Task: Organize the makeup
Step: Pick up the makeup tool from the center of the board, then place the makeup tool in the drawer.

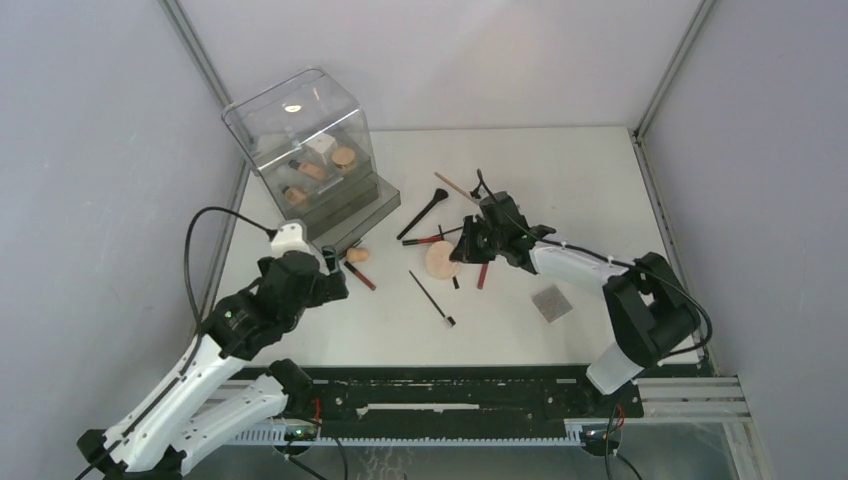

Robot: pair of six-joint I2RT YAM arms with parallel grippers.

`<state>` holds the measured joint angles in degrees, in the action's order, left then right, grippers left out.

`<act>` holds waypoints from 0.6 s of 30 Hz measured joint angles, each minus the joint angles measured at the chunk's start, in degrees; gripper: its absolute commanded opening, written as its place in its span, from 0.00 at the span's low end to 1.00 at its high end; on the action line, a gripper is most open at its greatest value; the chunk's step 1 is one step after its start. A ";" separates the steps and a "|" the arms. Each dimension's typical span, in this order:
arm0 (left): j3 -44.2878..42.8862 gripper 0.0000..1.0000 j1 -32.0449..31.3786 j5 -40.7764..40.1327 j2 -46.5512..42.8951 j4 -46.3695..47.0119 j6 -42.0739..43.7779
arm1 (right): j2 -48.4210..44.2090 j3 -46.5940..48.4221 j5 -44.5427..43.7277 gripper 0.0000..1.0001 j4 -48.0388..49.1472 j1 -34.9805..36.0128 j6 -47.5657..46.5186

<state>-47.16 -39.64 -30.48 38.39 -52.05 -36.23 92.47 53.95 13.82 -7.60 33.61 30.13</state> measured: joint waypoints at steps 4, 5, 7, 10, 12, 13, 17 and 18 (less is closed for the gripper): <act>-5.35 0.97 0.00 -1.25 -1.95 -1.29 0.33 | -3.85 1.49 1.25 0.01 0.02 0.63 0.17; -6.78 0.97 0.00 -1.46 -2.56 -1.27 0.50 | -4.11 2.71 1.73 0.01 0.04 0.87 0.28; -9.84 0.97 0.00 -2.38 -3.80 -1.33 0.87 | -4.04 4.96 2.16 0.01 0.35 1.40 0.44; -13.29 0.97 0.00 -4.37 -5.42 -1.40 1.33 | -2.82 9.92 2.91 0.00 0.28 2.78 1.11; -14.21 0.97 0.00 -5.86 -6.69 -1.25 1.68 | 0.04 15.15 3.63 0.00 1.07 3.85 1.97; -14.23 0.97 0.00 -6.36 -7.48 -1.29 1.73 | 1.44 17.20 3.93 0.00 1.51 4.24 2.40; -14.80 0.97 0.00 -7.52 -8.94 -2.47 1.68 | 9.38 25.88 4.72 0.00 3.93 5.73 5.55; -15.06 0.97 0.00 -7.89 -8.94 -2.71 1.68 | 11.80 28.26 4.68 0.01 3.82 6.03 6.56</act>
<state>-62.22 -39.64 -38.37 29.45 -54.76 -34.54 104.27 82.21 18.50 -3.77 39.64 36.69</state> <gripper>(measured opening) 0.973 0.055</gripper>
